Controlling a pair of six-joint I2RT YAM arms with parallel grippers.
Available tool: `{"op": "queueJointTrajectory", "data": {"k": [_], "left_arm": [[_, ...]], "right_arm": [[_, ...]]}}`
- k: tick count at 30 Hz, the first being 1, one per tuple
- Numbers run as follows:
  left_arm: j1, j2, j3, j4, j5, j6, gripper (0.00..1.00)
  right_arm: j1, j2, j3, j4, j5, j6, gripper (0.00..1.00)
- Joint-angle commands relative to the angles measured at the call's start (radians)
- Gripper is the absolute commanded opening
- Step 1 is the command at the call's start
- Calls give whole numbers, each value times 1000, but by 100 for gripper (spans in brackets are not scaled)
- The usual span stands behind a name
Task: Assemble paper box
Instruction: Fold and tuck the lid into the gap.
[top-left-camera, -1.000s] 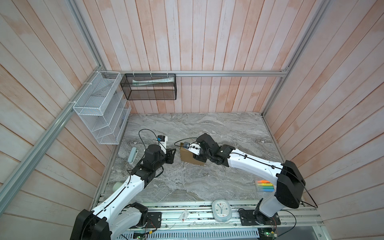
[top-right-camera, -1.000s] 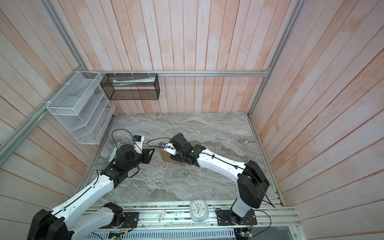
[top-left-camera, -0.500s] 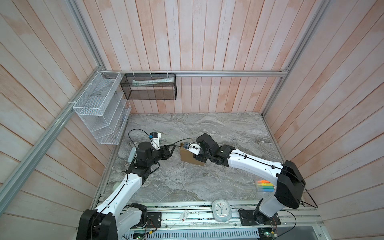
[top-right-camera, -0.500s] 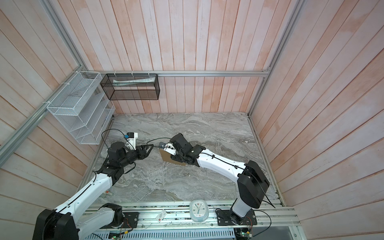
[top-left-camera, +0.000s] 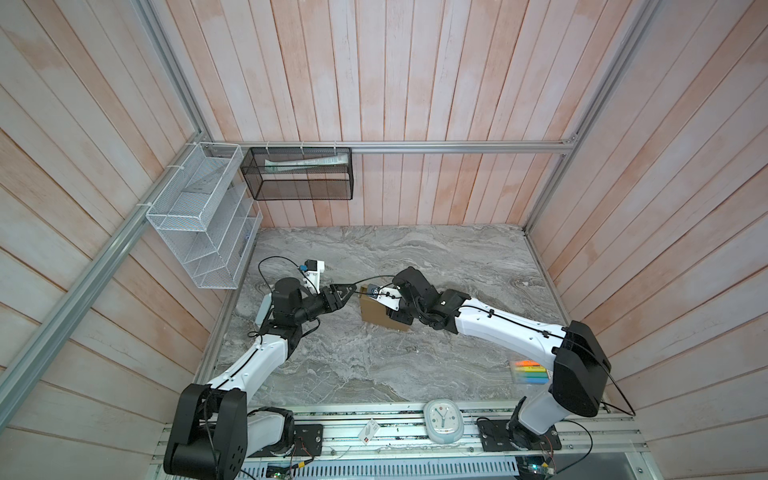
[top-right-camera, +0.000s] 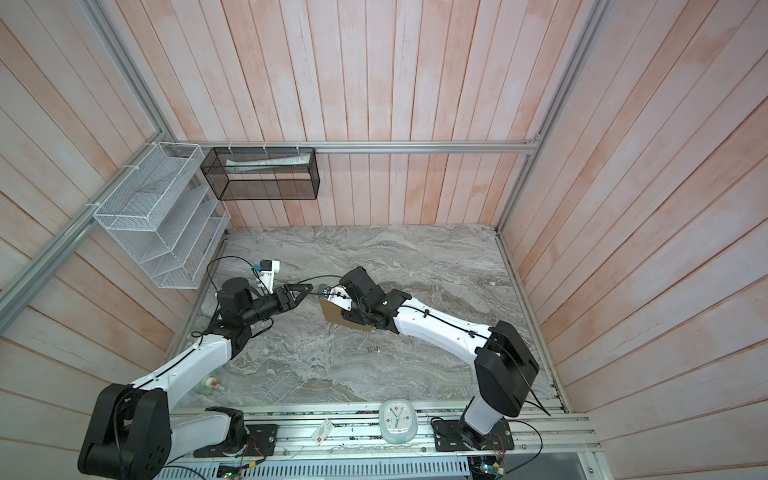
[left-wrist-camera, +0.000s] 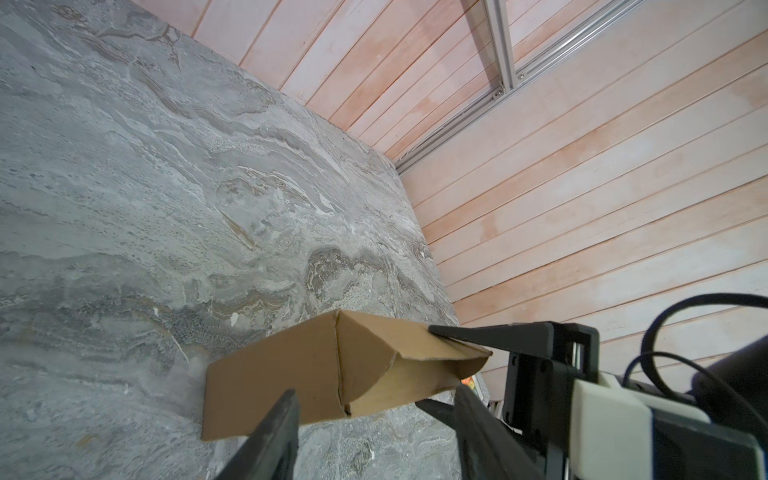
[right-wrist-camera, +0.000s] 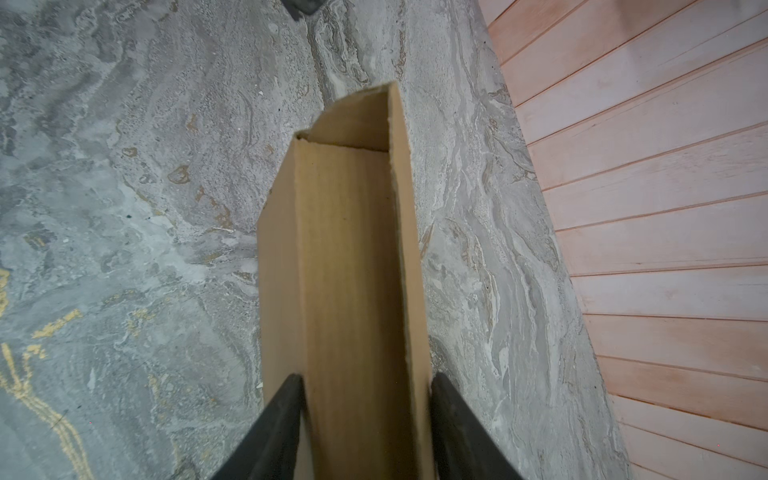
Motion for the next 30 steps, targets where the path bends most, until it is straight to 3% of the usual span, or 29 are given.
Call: {"op": "queueJointTrajectory", "data": {"k": [1, 30], "left_arm": [[5, 29, 47, 46, 49, -15, 61], [-23, 209, 115, 108, 76, -24, 61]], "right_arm": [[-3, 26, 29, -21, -15, 3, 50], [-3, 32, 27, -23, -15, 9, 50]]}}
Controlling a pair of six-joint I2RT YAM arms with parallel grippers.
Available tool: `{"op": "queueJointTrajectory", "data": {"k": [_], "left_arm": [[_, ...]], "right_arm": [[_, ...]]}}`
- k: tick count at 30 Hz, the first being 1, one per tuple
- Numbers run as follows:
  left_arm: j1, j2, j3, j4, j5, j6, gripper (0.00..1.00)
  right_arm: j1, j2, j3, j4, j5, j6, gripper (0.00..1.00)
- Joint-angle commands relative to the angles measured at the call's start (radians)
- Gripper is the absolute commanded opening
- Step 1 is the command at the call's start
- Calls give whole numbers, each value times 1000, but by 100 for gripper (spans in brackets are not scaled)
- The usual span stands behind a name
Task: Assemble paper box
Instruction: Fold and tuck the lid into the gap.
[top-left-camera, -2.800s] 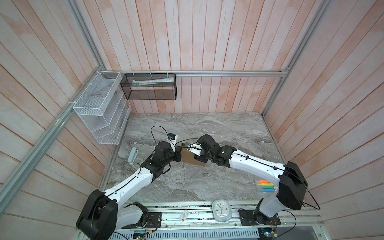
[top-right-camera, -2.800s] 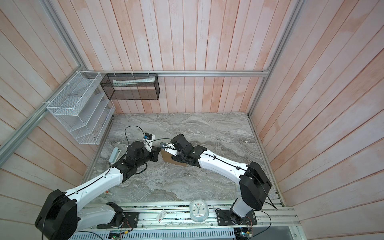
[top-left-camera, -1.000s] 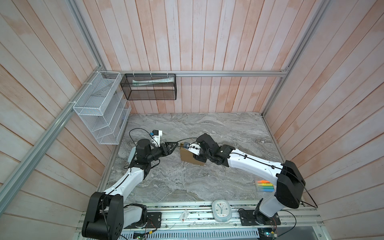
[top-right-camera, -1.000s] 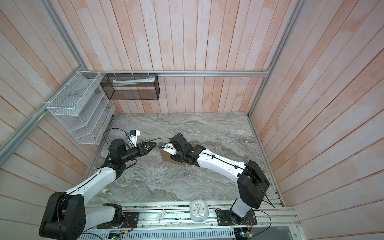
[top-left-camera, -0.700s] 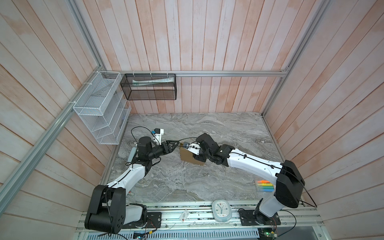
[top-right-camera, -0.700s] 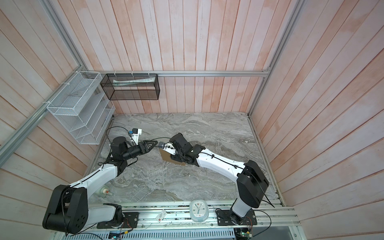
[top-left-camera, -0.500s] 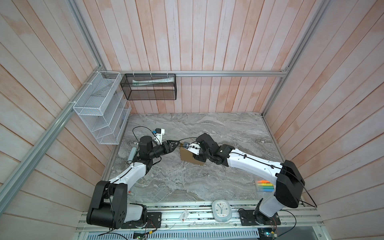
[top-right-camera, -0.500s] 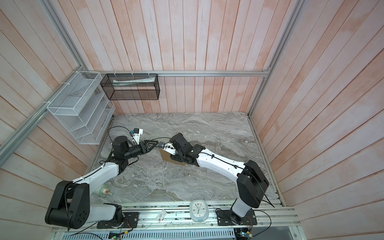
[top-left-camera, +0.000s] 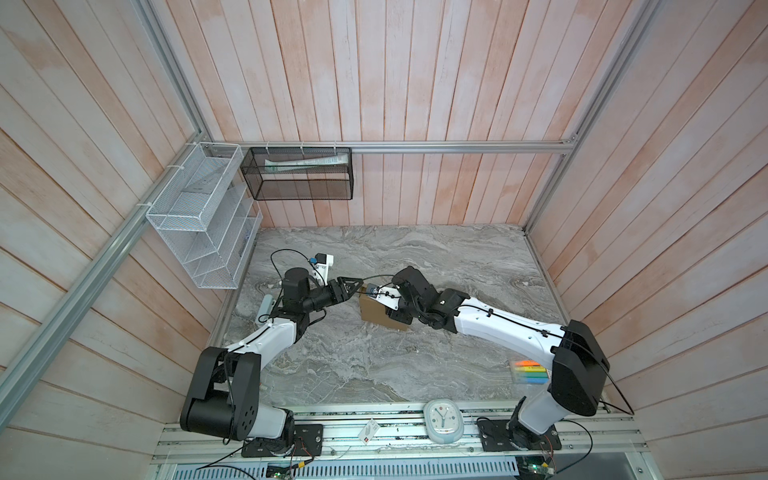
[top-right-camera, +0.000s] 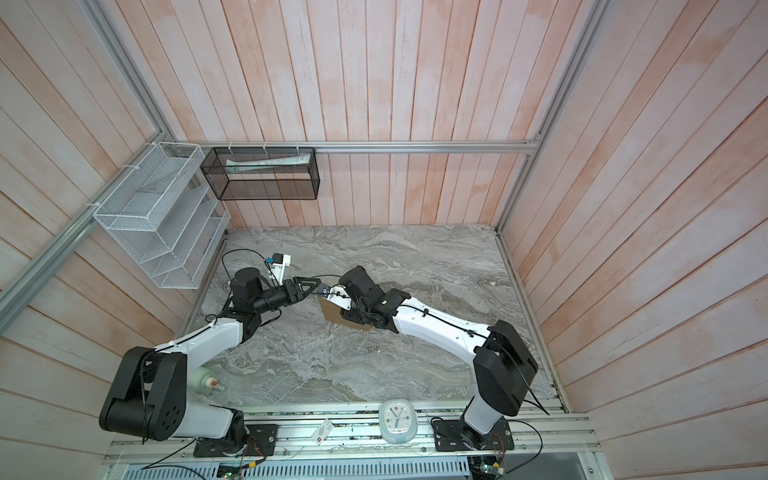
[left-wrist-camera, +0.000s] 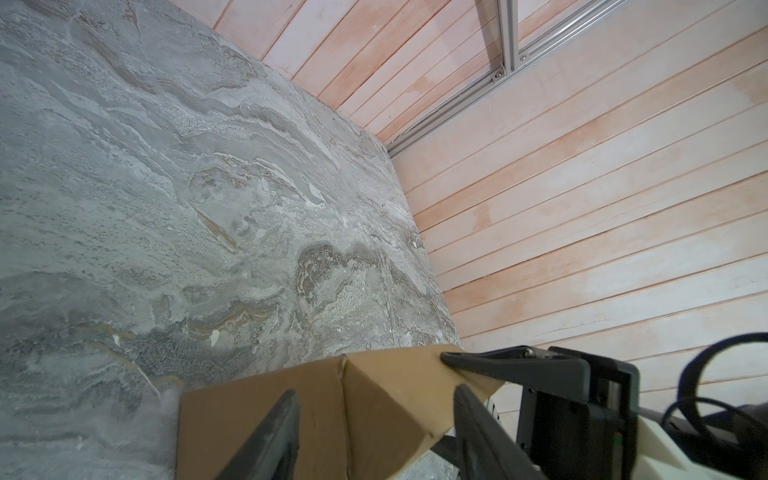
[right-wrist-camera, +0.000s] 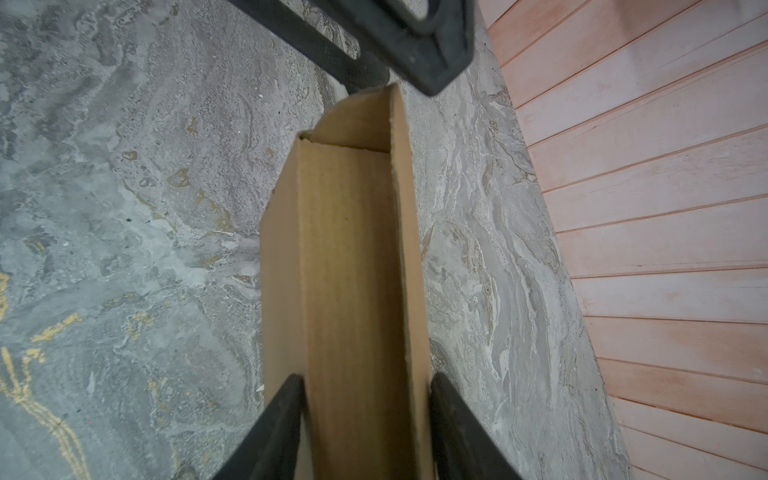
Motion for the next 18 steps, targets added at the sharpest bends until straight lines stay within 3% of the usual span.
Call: {"op": "queueJointTrajectory", "data": {"k": [1, 18], "left_arm": [[-7, 19, 19, 35, 13, -5, 61], [-18, 58, -18, 72, 8, -20, 54]], "right_arm": [[-3, 26, 22, -23, -13, 8, 50], [-3, 24, 18, -26, -14, 13, 49]]}}
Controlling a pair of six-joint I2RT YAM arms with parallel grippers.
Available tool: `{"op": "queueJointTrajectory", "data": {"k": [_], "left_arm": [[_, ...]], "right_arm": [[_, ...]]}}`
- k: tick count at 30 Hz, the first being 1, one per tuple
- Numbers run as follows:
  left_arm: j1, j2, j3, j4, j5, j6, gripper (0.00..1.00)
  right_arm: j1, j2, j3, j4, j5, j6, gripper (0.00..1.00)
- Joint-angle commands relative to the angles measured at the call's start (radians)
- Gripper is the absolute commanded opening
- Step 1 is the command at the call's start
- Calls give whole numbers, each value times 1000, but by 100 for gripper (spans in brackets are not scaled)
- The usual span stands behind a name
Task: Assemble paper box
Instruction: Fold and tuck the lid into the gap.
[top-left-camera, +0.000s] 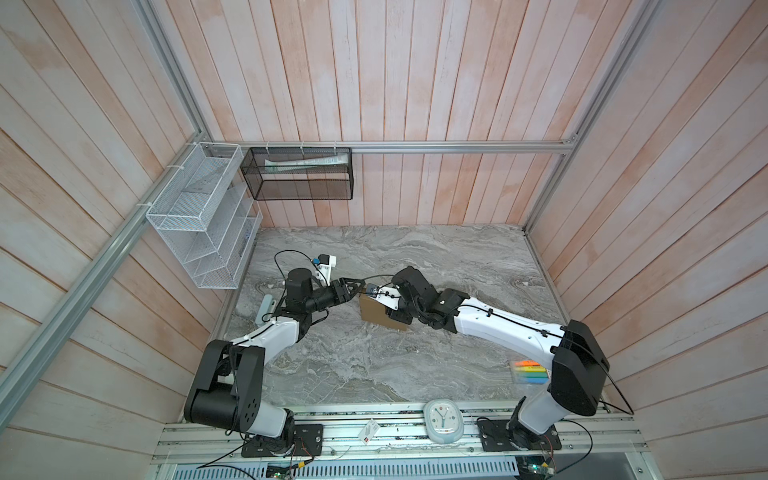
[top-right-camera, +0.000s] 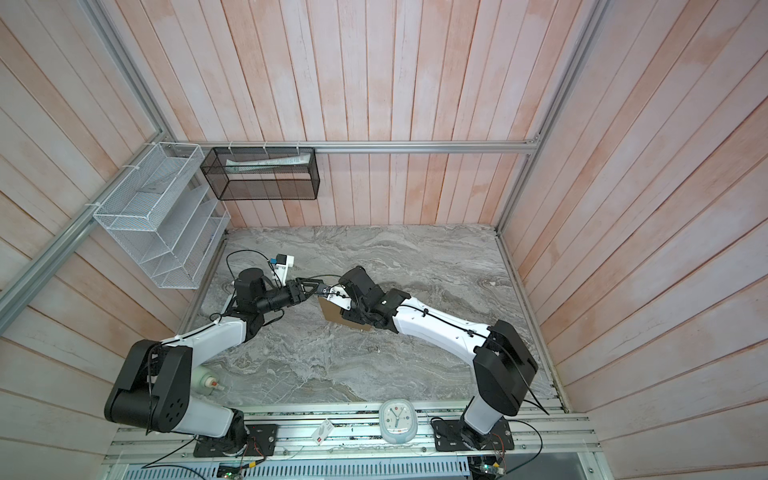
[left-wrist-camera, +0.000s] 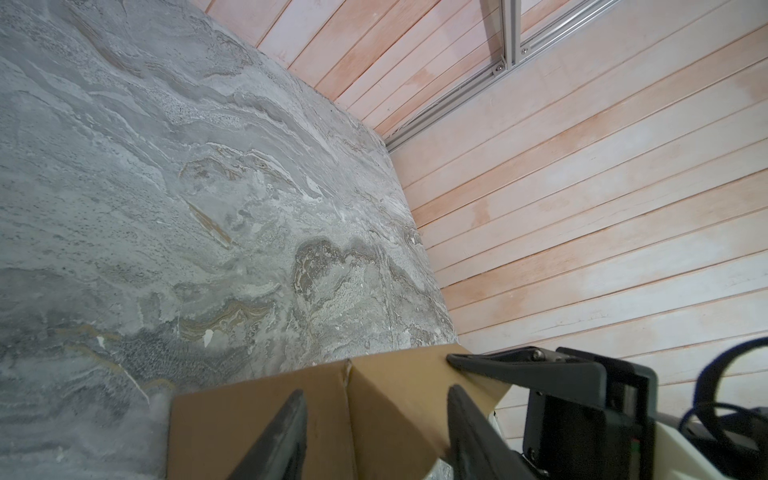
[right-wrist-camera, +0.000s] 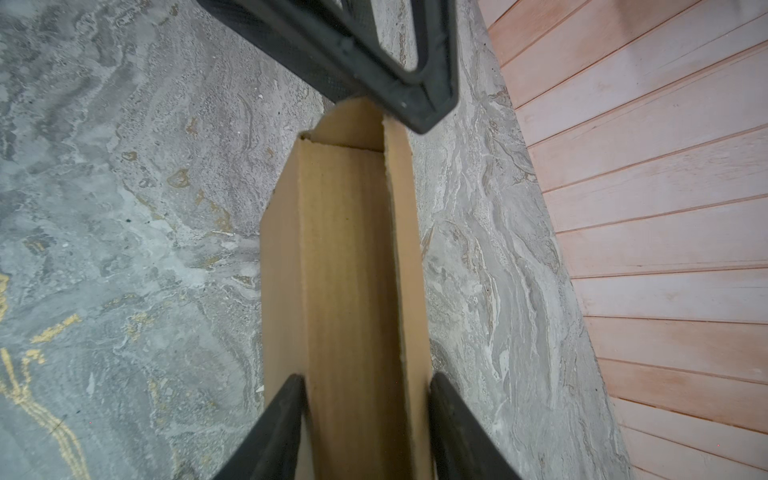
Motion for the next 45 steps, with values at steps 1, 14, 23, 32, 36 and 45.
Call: {"op": "queueJointTrajectory", "data": {"k": [1, 14, 23, 32, 36, 45], "left_arm": [[-6, 18, -19, 27, 2, -3, 54], [-7, 57, -53, 73, 14, -18, 49], [-9, 70, -74, 62, -3, 0, 45], [-11, 90, -77, 58, -21, 6, 40], [-13, 94, -78, 54, -32, 13, 39], [-18, 96, -77, 42, -48, 18, 38]], "right_arm": [[-3, 22, 17, -26, -14, 14, 49], [-3, 21, 16, -28, -8, 17, 49], [-3, 17, 12, -22, -8, 18, 50], [-3, 5, 14, -9, 0, 21, 53], [-3, -10, 6, 9, 6, 19, 58], [-3, -72, -13, 53, -1, 43, 65]]}}
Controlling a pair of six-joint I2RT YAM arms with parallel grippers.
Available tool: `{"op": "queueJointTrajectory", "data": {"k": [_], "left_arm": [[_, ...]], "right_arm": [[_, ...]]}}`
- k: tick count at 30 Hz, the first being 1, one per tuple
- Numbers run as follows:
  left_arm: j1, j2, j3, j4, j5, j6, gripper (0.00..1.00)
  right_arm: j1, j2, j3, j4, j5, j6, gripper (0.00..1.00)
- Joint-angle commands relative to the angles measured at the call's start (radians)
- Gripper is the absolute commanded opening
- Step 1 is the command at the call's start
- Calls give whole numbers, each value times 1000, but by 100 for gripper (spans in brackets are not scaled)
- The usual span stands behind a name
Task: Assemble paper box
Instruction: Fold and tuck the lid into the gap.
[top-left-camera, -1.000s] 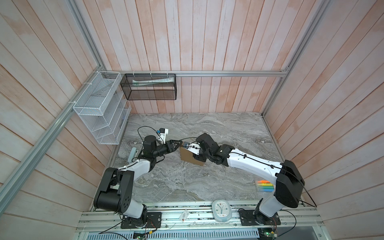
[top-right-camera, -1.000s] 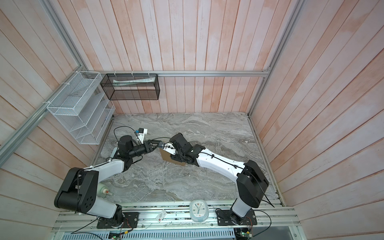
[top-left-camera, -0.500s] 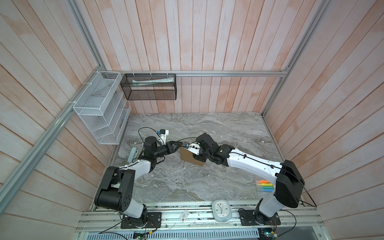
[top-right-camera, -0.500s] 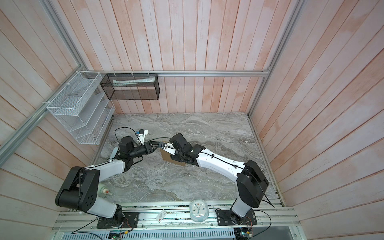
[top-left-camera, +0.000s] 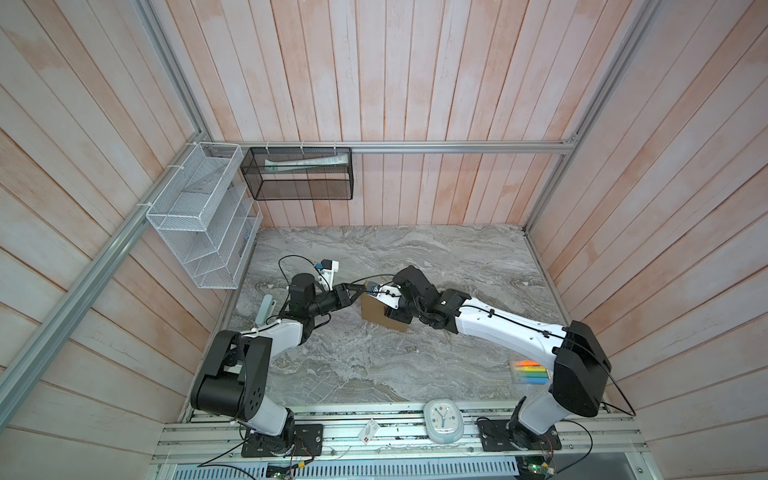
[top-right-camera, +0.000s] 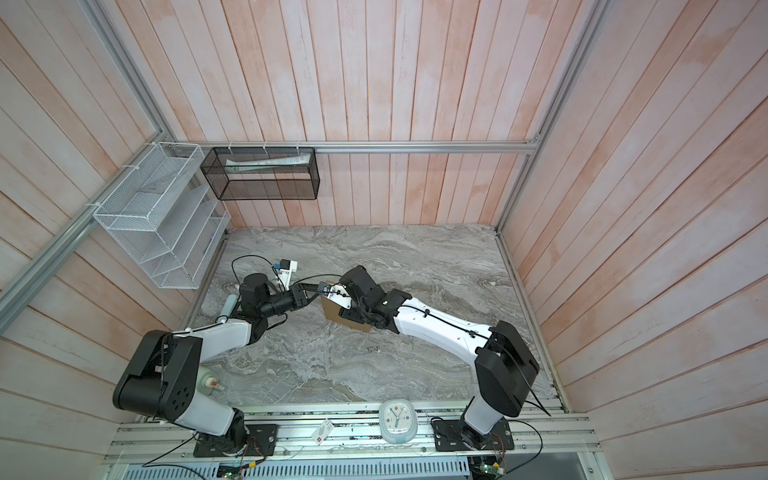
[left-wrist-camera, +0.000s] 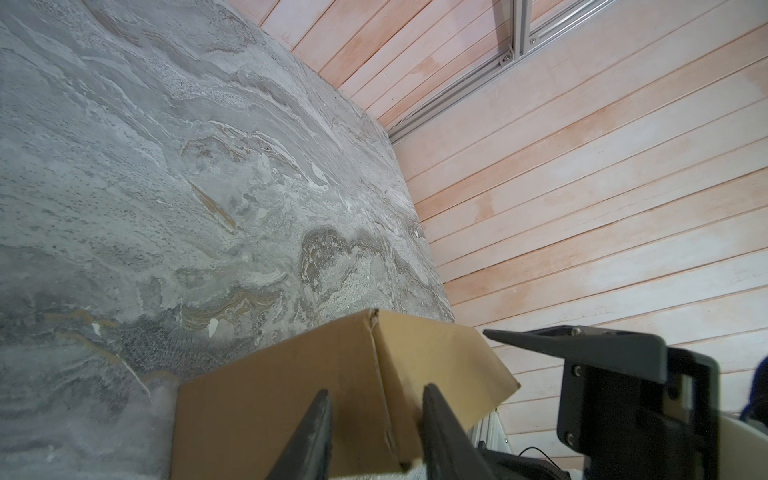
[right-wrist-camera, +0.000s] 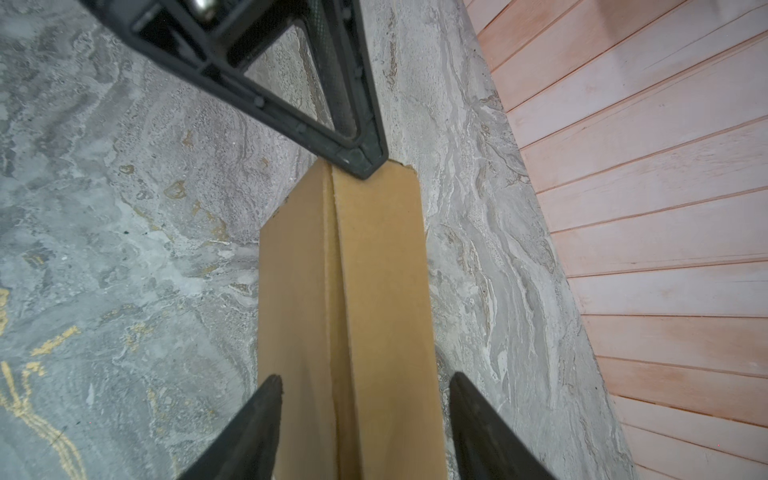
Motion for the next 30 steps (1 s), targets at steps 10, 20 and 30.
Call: {"op": "queueJointTrajectory", "data": {"k": [10, 20, 30], "left_arm": [[-6, 19, -25, -76, -55, 37, 38], [-5, -6, -13, -112, -62, 58, 38], [-6, -13, -3, -133, -69, 71, 38]], "right_arm": [[-21, -152, -3, 58, -119, 201, 66], [-109, -270, -94, 162, -189, 527, 60], [-194, -378, -241, 268, -199, 846, 54]]}}
